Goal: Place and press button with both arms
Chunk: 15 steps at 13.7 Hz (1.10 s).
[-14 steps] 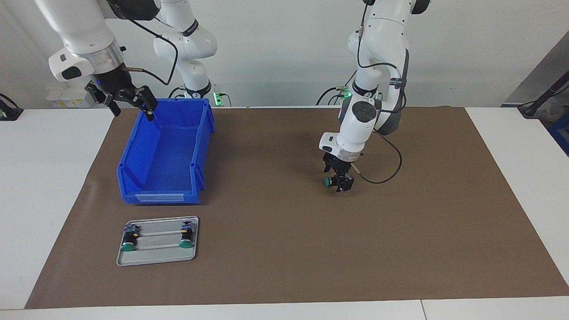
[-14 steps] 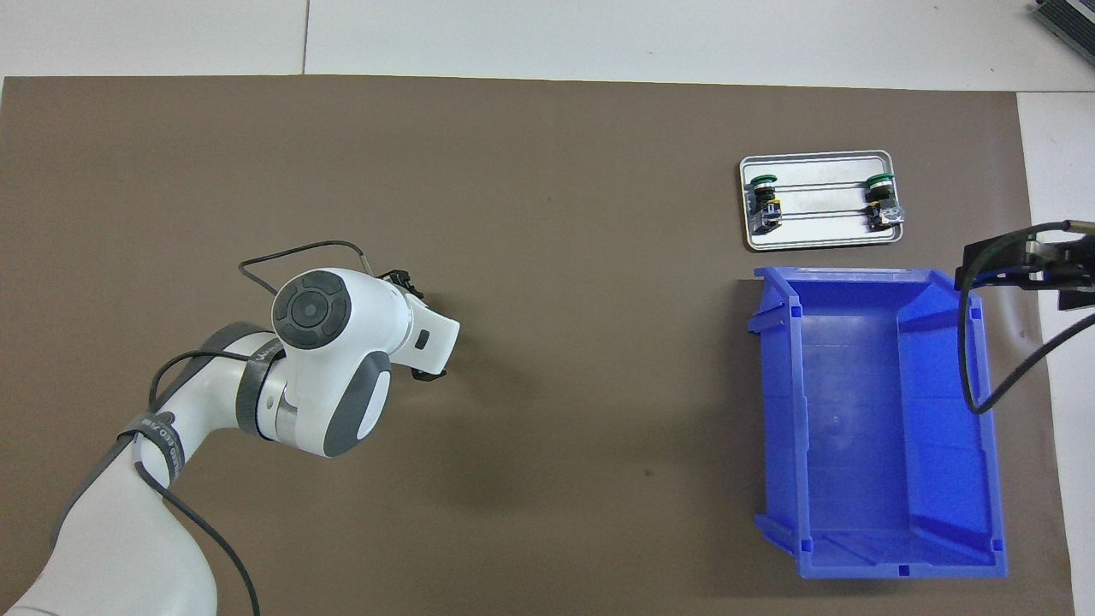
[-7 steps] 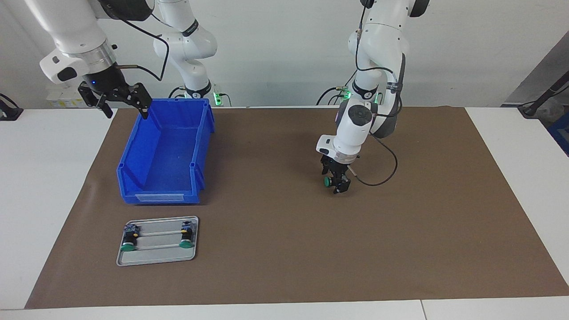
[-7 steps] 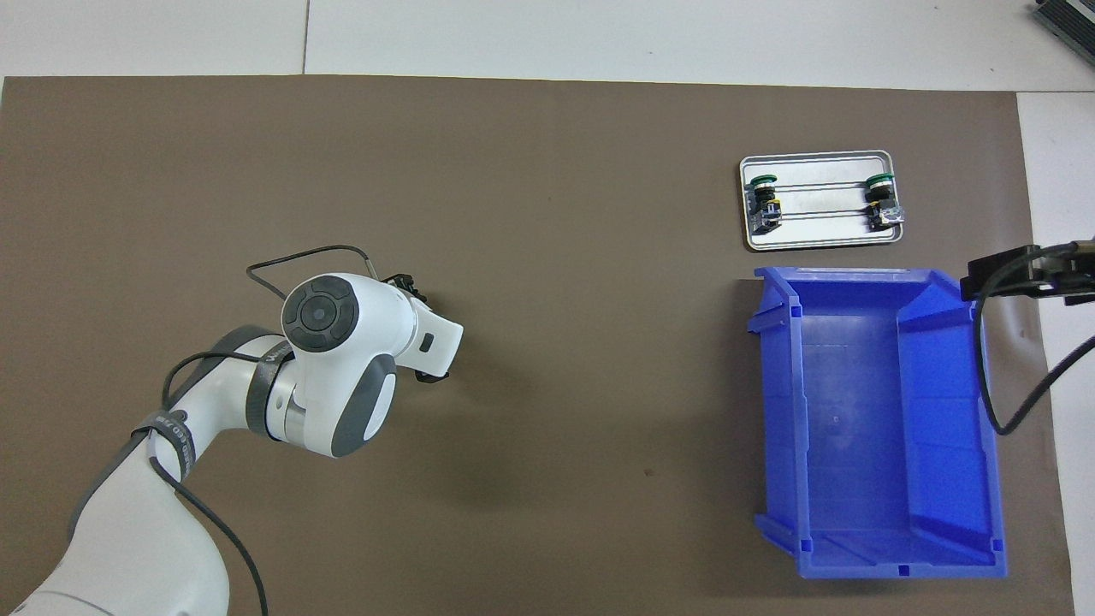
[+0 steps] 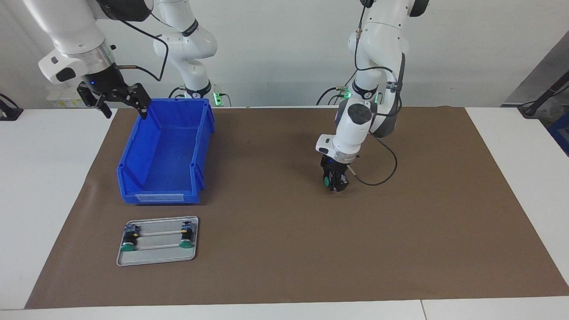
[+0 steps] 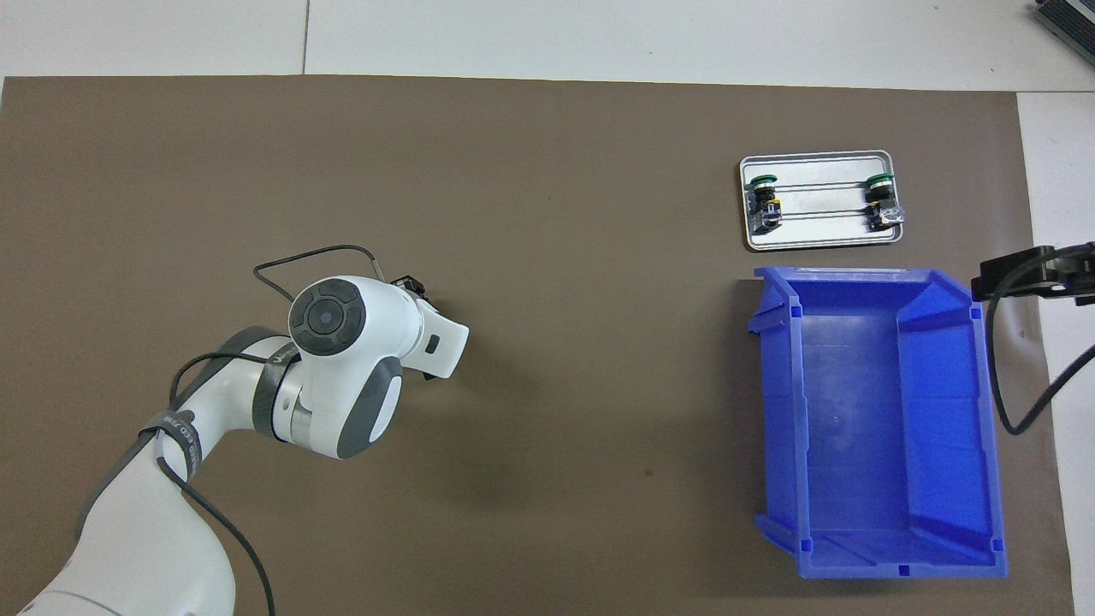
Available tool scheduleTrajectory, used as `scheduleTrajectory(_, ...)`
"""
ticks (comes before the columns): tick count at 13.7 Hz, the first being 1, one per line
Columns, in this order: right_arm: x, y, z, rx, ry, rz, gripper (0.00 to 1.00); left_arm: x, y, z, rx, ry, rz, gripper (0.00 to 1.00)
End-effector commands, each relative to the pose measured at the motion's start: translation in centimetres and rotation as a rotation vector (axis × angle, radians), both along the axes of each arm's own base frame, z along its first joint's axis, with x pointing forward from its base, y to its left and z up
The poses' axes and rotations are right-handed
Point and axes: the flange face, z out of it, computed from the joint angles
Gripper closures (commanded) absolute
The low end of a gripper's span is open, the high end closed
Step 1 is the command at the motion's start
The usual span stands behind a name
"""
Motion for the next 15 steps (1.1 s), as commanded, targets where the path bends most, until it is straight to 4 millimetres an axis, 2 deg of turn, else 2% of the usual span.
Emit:
scheduleTrajectory(1,-0.9,-0.3,-0.7,0.008,0.007,-0.005,0.00,-0.5,0.2,-1.1,0.003,0.015,0.014,0.51)
scheduleTrajectory(3,-1.0,-0.4,-0.7,0.008,0.007,-0.006,0.00,-0.5,0.2,-1.0,0.003,0.016,0.017,0.61)
scheduleTrajectory(10,-1.0,0.2,-1.1,-0.001,0.010,0.011,0.00,0.5,0.1,0.3,0.005,0.033,0.022,0.76)
scheduleTrajectory(12,-1.1,-0.4,-0.9,0.002,0.005,-0.003,0.00,0.9,0.2,0.9,0.003,0.033,0.026,0.79)
scheduleTrajectory(13,-1.1,-0.4,-0.8,0.005,0.005,-0.002,0.00,1.0,0.2,1.2,0.001,0.028,0.027,0.83)
scheduleTrajectory(15,-1.0,0.3,-0.8,0.011,0.005,0.011,0.00,1.2,0.3,1.5,0.000,0.030,0.030,0.86)
